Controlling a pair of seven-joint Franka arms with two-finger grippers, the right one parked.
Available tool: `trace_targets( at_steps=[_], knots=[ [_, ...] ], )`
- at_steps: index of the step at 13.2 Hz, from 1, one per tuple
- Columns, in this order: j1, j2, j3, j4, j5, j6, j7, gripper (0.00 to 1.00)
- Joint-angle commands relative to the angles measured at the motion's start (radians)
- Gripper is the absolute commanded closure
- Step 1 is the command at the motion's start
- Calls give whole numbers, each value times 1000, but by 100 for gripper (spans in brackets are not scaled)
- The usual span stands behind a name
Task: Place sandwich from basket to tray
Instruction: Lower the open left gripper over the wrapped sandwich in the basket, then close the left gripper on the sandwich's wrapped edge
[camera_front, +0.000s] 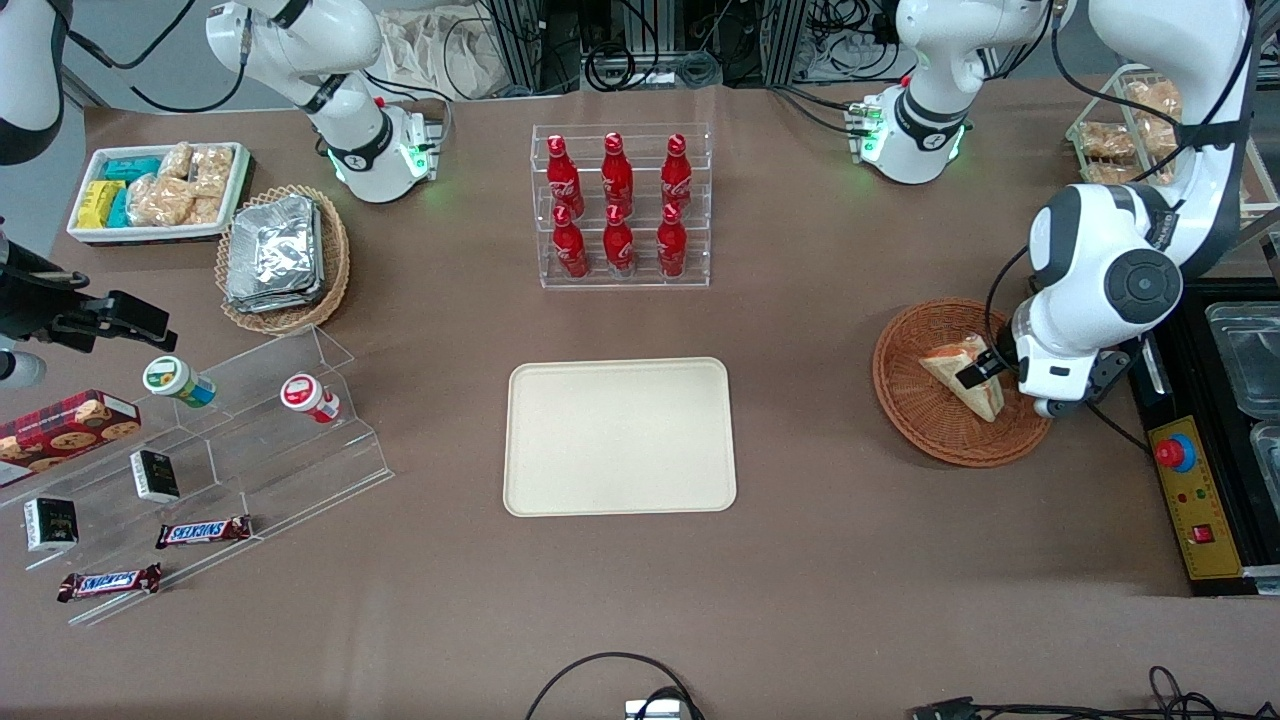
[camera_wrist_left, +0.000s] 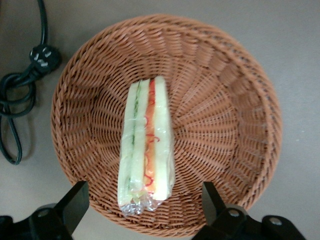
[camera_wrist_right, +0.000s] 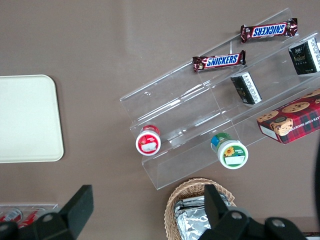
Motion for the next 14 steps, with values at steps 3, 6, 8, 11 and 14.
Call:
trace_targets(
  at_steps=[3, 6, 8, 11, 14],
  knots=[
    [27, 9, -7, -51, 11, 76, -84, 0],
    [21, 49, -8, -62, 11, 131, -135, 0],
    [20, 67, -8, -60, 11, 139, -147, 0],
    [12, 99, -11, -59, 13, 163, -180, 78],
    [9, 90, -16, -50, 16, 149, -176, 100]
  ],
)
